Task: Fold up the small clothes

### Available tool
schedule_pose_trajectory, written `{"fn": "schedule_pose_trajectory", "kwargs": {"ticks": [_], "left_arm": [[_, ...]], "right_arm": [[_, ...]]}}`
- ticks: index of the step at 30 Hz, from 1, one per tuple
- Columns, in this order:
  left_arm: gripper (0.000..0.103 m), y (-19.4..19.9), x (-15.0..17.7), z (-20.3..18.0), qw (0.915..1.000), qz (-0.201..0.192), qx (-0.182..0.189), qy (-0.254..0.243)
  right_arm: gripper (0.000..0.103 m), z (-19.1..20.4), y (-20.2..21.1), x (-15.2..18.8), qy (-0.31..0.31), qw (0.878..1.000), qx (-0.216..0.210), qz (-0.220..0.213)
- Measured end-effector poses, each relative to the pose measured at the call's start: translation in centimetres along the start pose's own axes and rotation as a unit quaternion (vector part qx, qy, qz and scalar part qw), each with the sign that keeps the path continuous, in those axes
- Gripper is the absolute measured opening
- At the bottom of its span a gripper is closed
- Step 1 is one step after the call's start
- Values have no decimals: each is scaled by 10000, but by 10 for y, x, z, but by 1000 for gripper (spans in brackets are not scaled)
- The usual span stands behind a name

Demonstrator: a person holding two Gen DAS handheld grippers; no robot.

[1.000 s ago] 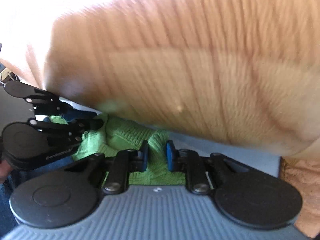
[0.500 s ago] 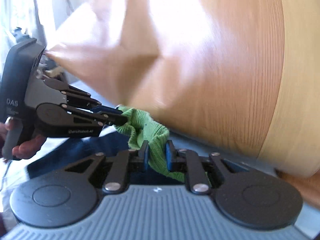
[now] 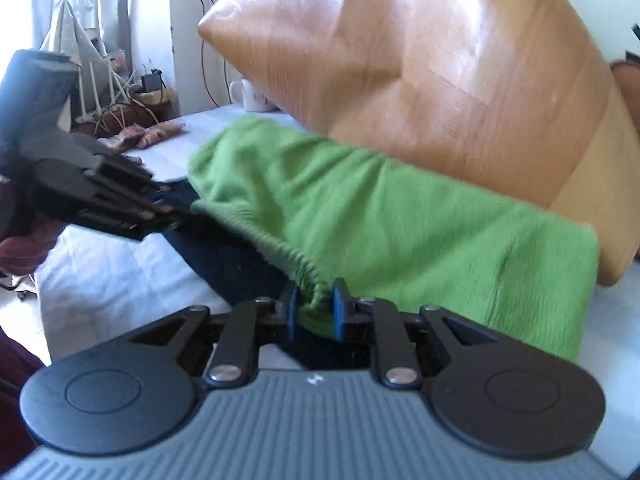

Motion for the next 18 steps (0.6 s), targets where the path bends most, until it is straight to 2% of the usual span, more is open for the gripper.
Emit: {"fn": "schedule_pose_trajectory", "kwargs": {"ticks": [3,6,8,10,12,14,18], "left_arm": [[13,23,1,0,9999,-104,41,-9],[20,53,3,17,9976,-591,87,355],[33,68,1,40,9943,-799,-143,695],[35,69,3,58,9907,-773,-357,1065],[35,65,2,70,9878,-657,-363,1361],[35,61,-5,70,9880,-642,-292,1372],[33,70,-15,55,9915,-724,-452,980]], "right_arm": [[32,1,3,-4,2,9998,-181,-88],[37,-19,43,16,-331,9981,-384,-360],[37,-26,48,15,-624,9957,-186,-657],[39,-40,62,9,-1031,9905,-55,-909],[39,-43,68,8,-1316,9854,-128,-1073],[39,-40,69,9,-1333,9844,-127,-1144],[38,-31,70,0,-1237,9840,-188,-1270]]}}
Point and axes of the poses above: each gripper's, at about its wrist camera, not at the fingertips, and y roughly against the way its jaws point, z to its left, x to its underside, the point moved 4 cm from there along -y, roughly the way its jaws point, and after that the axes turned 15 degrees about -y, right-handed, at the moved point
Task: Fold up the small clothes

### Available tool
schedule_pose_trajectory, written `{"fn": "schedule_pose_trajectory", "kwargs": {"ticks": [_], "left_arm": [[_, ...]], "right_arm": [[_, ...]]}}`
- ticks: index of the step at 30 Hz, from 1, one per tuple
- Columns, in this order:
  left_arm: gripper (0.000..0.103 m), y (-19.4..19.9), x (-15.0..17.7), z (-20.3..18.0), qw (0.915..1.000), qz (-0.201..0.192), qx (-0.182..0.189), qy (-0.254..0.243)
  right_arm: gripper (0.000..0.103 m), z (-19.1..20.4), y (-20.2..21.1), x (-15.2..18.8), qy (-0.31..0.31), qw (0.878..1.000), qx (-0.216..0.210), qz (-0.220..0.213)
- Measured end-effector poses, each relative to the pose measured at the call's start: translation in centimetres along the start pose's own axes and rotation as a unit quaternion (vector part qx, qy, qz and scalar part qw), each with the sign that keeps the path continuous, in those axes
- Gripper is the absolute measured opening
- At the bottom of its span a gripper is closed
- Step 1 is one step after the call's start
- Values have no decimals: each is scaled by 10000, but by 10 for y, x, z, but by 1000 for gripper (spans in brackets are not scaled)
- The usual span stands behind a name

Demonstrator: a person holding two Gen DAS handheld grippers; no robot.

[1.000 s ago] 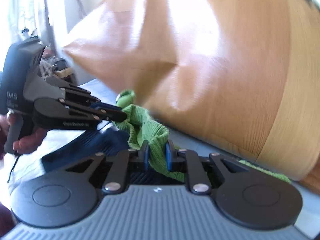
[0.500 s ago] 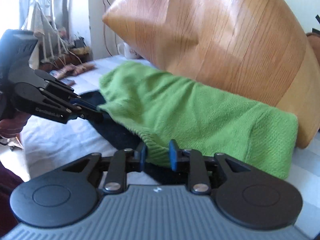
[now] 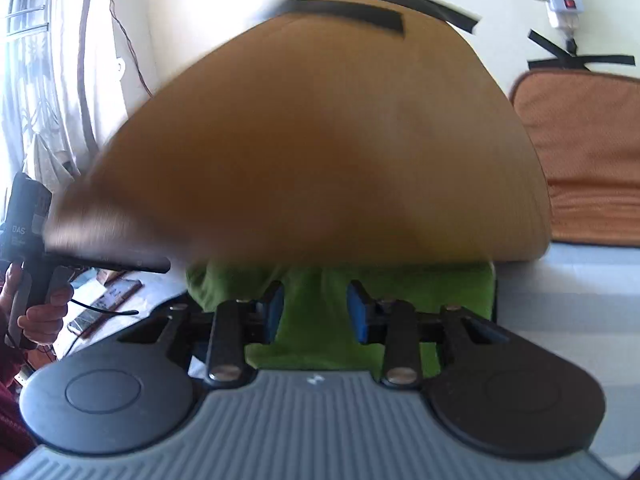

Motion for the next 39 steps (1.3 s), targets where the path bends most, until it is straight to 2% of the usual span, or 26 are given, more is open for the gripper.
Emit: {"fn": "schedule_pose_trajectory", "kwargs": {"ticks": [4,13,16,20,24,26,28,29,30,31,32,33,35,36,38,39], "left_arm": [[33,2,-7,-1,9999,-8,97,34],[32,0,-33,5,9989,-221,-202,-349],[32,-6,-44,4,9977,-216,-283,-572],[32,-16,-82,8,9943,-358,-550,-836],[32,-43,-144,23,9897,-575,-873,-978],[34,-68,-188,29,9810,-784,-1322,-1180],[35,-108,-229,38,9710,-820,-1878,-1234],[38,-138,-240,43,9719,-545,-1977,-1152],[38,-172,-243,48,9762,-87,-1879,-1082],[39,-205,-238,49,9769,364,-1801,-1093],[39,-232,-227,48,9722,725,-1896,-1172],[39,-250,-213,43,9651,845,-2070,-1367],[35,-263,-191,26,9512,651,-2310,-1938],[35,-265,-183,18,9432,564,-2442,-2182],[34,-264,-172,9,9313,469,-2594,-2514],[34,-262,-170,6,9289,482,-2575,-2616]], "right_arm": [[38,3,2,-2,-17,9999,-124,-1],[38,-1,-4,-1,3,9999,-163,-2],[38,-10,-1,-7,-195,9996,-84,-167],[38,-12,-7,-43,-281,9974,-111,-649],[38,-10,-46,-109,-181,9932,-10,-1148],[37,-17,-86,-154,-355,9924,161,-1171],[37,-33,-144,-191,-461,9934,654,-822],[37,-45,-173,-200,-535,9925,942,-559],[38,-59,-198,-204,-752,9894,1196,-345],[38,-73,-219,-203,-937,9866,1337,-61],[38,-83,-237,-197,-1033,9833,1489,186],[39,-92,-249,-189,-1031,9806,1637,317],[54,-105,-260,-177,-1108,9795,1625,427],[58,-114,-263,-172,-1251,9765,1677,513],[59,-128,-261,-171,-1534,9717,1723,512],[58,-130,-256,-173,-1534,9714,1761,440]]}}
Point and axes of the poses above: each gripper's, at about its wrist camera, not at the fingertips, and y roughly against the way its jaws point, z to its left, x to its underside, the point moved 4 cm from there along -y, roughly the way its jaws point, and after that the axes turned 15 degrees about -y, right-handed, at the moved point
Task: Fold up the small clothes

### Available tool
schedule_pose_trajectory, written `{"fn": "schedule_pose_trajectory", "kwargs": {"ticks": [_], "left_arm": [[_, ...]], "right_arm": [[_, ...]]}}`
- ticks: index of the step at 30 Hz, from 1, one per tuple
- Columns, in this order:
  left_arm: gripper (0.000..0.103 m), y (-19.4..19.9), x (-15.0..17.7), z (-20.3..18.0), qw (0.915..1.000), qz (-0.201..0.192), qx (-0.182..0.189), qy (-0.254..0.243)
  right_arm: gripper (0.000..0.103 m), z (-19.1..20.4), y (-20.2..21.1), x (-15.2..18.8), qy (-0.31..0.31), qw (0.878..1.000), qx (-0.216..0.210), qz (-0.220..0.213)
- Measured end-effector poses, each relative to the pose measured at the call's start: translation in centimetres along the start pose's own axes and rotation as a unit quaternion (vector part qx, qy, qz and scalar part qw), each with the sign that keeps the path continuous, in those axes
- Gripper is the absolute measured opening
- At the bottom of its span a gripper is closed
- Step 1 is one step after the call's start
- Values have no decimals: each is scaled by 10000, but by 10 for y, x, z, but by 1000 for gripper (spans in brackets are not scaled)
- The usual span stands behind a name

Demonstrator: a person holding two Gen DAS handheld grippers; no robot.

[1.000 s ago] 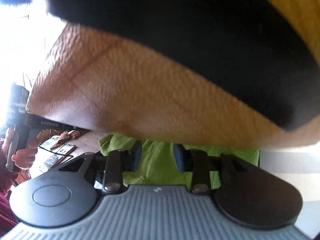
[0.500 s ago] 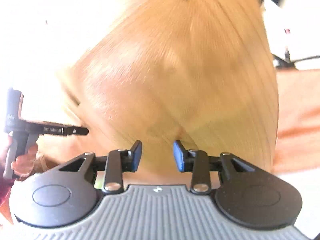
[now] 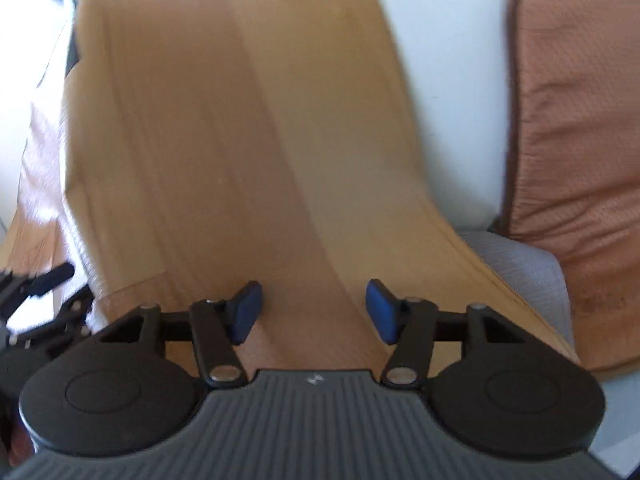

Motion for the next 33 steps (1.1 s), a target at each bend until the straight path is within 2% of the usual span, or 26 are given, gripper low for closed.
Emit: {"fn": "schedule_pose_trajectory", "kwargs": {"ticks": [3,9,14,20,24,29,31,33], "left_arm": [[40,16,-2,4,9996,-158,232,28],[44,56,0,9,9988,-393,276,134],[45,90,10,15,9968,-606,485,208],[48,121,35,11,9944,-608,823,247],[57,130,66,21,9910,-461,1157,501],[76,130,116,41,9832,-31,1469,1082],[80,132,134,43,9823,75,1468,1163],[90,130,150,41,9831,285,1354,1201]], "right_arm": [[57,8,18,-8,234,9992,-24,-309],[56,14,70,1,510,9967,-248,-587],[56,27,104,20,657,9947,-532,-593],[56,43,138,49,853,9917,-889,-378],[56,10,161,68,791,9924,-897,-284],[57,-45,196,92,476,9958,-679,-384],[56,-62,200,106,486,9969,-491,-390],[57,-77,202,121,293,9980,-440,-333]]}}
Point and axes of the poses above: each gripper's, at about its wrist camera, not at the fingertips, and y roughly against the way its jaws point, z to its left, x to its underside, the point moved 4 cm from there along -y, roughly the way its jaws point, and after that the axes turned 15 degrees about -y, right-handed, at the moved point
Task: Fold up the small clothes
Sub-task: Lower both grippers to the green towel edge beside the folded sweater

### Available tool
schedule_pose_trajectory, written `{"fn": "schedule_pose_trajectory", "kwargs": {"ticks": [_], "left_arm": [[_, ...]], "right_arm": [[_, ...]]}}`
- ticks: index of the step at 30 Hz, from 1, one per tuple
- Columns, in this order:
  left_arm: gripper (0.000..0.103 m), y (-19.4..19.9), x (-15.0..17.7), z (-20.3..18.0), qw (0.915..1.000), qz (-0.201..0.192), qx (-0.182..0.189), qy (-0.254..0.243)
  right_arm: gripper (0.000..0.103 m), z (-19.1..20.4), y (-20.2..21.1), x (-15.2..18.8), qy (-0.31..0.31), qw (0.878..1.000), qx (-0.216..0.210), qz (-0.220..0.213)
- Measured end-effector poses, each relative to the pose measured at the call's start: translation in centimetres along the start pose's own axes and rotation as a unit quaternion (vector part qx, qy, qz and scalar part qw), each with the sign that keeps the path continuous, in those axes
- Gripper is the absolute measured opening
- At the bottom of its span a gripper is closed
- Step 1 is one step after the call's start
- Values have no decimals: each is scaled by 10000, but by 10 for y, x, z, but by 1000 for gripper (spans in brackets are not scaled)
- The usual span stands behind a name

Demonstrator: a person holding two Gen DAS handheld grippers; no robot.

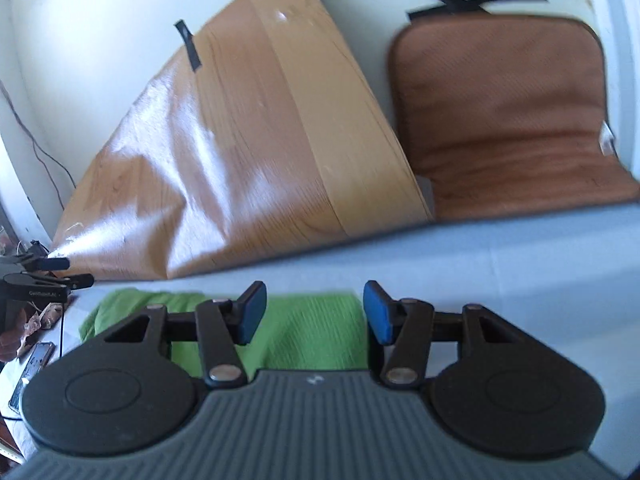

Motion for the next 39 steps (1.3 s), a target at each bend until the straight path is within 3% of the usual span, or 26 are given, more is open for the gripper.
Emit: {"fn": "schedule_pose_trajectory", "kwargs": {"ticks": [4,6,7,9,10,11,12,13,14,16,20,24,26,31,34,35,37,39], "left_arm": [[96,-7,30,4,9981,280,245,491],[96,-11,42,4,9953,419,444,748],[91,-12,45,3,9941,452,511,841],[64,-14,47,1,9910,498,782,970],[41,-15,48,-3,9879,531,1013,1049],[25,-17,48,-6,9844,568,1231,1121],[19,-19,47,-10,9826,594,1342,1142],[14,-18,46,-13,9840,581,1280,1096],[10,-16,44,-15,9861,551,1186,1026],[10,-9,41,-15,9865,489,1138,1069],[9,24,38,-1,9810,257,1303,1412],[9,58,37,2,9813,20,1364,1356],[9,60,46,-5,9821,106,1333,1328],[10,19,73,-19,9813,722,1188,1332],[15,17,73,-26,9858,677,1000,1166],[17,21,70,-25,9872,622,964,1108],[20,33,66,-18,9888,472,854,1126],[21,47,61,-4,9890,230,679,1291]], "right_arm": [[57,-23,4,24,-573,9983,-44,30],[58,-30,7,33,-824,9966,-90,-7],[58,-31,9,35,-933,9955,-162,-33],[58,-29,9,39,-1006,9945,-295,-43],[58,-27,7,41,-979,9948,-290,0],[59,-27,0,42,-959,9952,-209,51],[57,-26,-5,42,-949,9954,-138,79],[47,-29,-8,43,-944,9954,-110,92],[15,-29,-13,43,-938,9955,-90,128],[10,-32,-14,43,-1028,9945,-123,143],[10,-18,18,32,-830,9955,-351,-299],[10,-10,43,31,-618,9961,-414,-479],[10,-16,43,39,-594,9969,-283,-437],[11,-41,11,62,-825,9965,106,-10],[20,-44,16,58,-976,9952,-70,-72],[37,-46,22,54,-1090,9938,-175,-144],[61,-54,31,48,-1358,9899,-311,-262],[62,-64,34,47,-1633,9855,-416,-171]]}}
Point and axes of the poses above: each gripper's, at about its wrist camera, not at the fingertips, and y roughly against the way its jaws point, z to its left, x to its underside, the point moved 4 cm from there along -y, roughly the way its jaws point, and after that the axes turned 15 degrees about -y, right-handed, at the moved point
